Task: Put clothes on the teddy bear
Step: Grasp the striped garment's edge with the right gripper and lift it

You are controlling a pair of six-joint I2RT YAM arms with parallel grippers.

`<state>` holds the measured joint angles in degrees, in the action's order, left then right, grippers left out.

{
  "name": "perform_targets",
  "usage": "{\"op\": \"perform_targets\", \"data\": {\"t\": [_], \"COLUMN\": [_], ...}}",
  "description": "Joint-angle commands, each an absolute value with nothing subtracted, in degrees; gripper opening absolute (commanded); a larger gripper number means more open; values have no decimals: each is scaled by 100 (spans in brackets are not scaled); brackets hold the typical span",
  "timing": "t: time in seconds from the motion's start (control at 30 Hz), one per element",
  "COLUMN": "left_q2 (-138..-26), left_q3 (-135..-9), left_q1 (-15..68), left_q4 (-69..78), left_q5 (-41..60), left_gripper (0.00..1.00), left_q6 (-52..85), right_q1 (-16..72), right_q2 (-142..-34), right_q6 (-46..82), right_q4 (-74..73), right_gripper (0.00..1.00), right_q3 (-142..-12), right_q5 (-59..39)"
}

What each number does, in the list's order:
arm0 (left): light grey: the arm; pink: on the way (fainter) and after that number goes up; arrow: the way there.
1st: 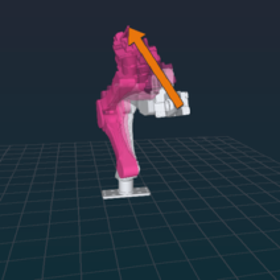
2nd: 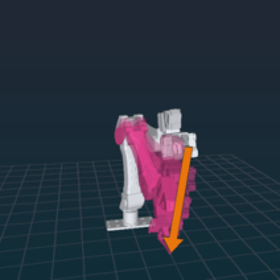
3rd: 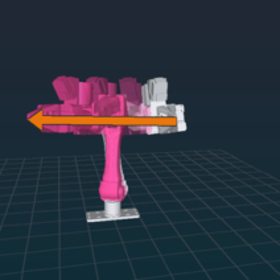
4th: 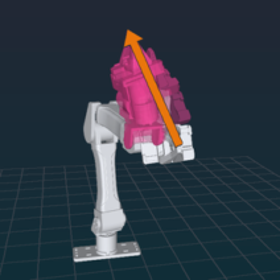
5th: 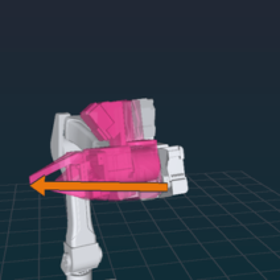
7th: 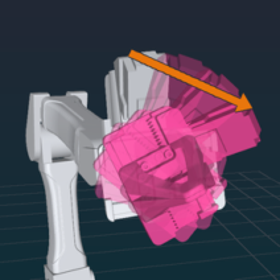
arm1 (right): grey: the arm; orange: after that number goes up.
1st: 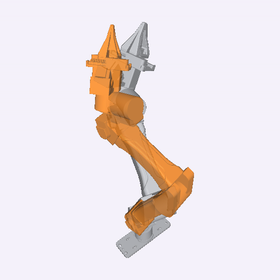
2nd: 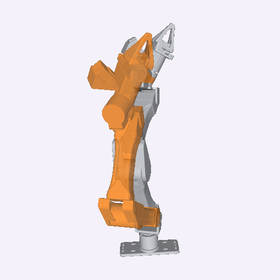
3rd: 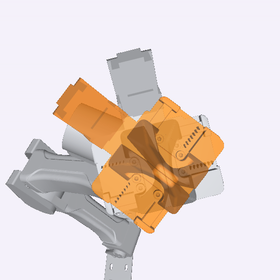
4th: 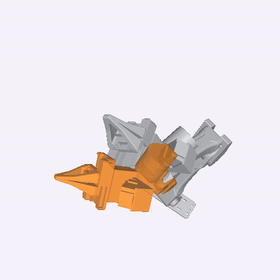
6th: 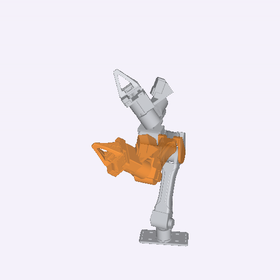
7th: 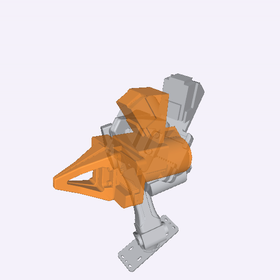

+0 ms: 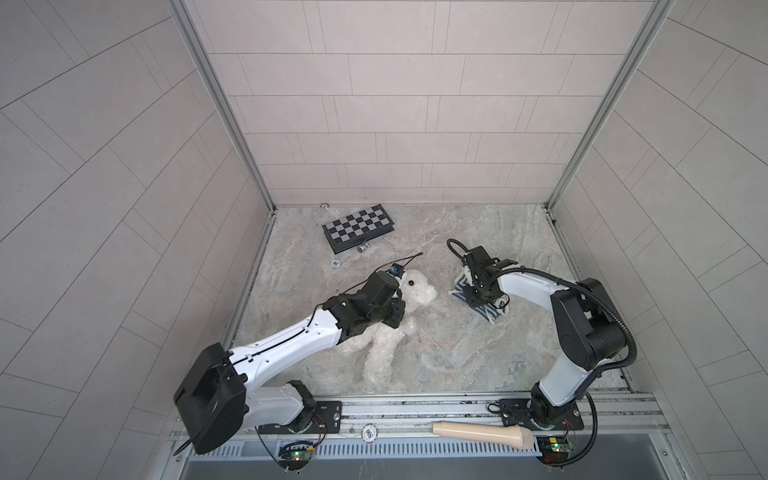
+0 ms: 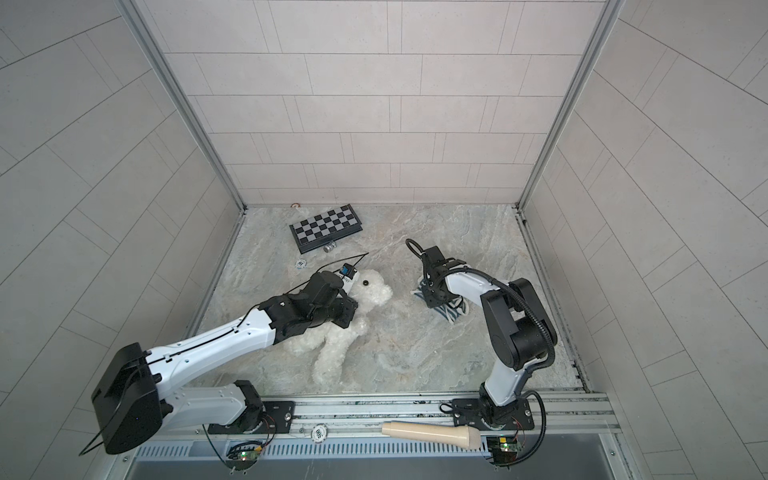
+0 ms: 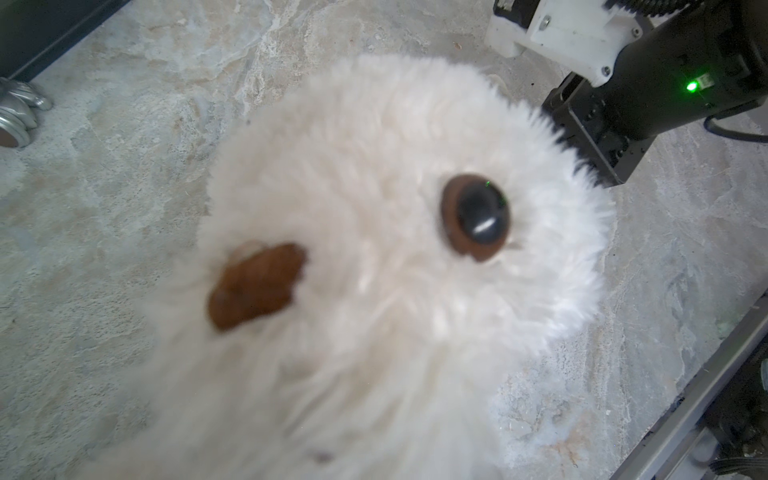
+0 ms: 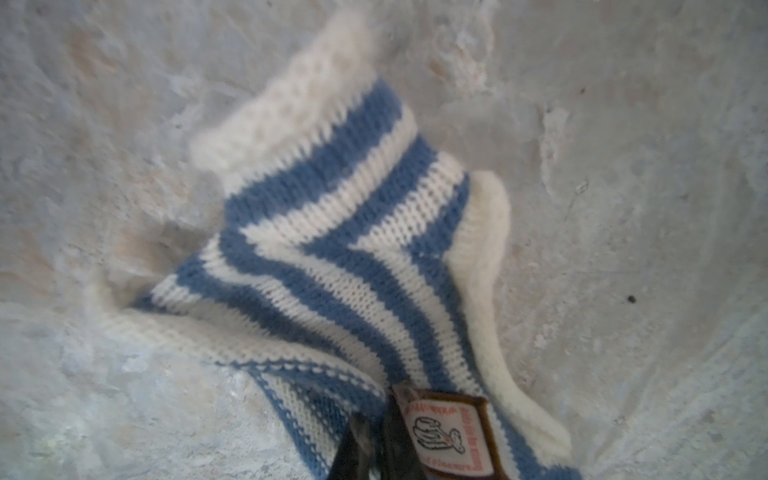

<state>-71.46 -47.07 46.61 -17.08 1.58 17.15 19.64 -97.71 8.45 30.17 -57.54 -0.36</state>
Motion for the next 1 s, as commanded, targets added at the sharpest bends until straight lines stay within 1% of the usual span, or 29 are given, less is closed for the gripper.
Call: {"op": "perform_targets", "data": {"t": [0.0,0.13,0.4,0.67,0.97], "left_q2": [-6957,-6952,-7112,-6960,-6530], "left_q3": [-4615,-4604,-4728,-4547,-4098], "left_q1": [4656,4653,4665,4680,4686], "left_q4": [-1679,-1655,-1545,-1433,-1351], "left_q5": [29,44,131,177,62], "left_gripper": [1,0,0,0,0], "left_q6": [1755,1780,1828,1830,1884], "right_q1": [2031,2083,2195,2412,2618], "right_q2": [-9783,-9737,-9372,-9293,-9150], "right_q6": [851,865,940,1019,1055], "right_q4": [3093,3106,3009,2980,2688], "right_gripper": [2,0,0,0,0], "right_q3": [-5827,-5827,-5669,-5694,-5585], "right_q5": [112,124,-82,-397,-796]}}
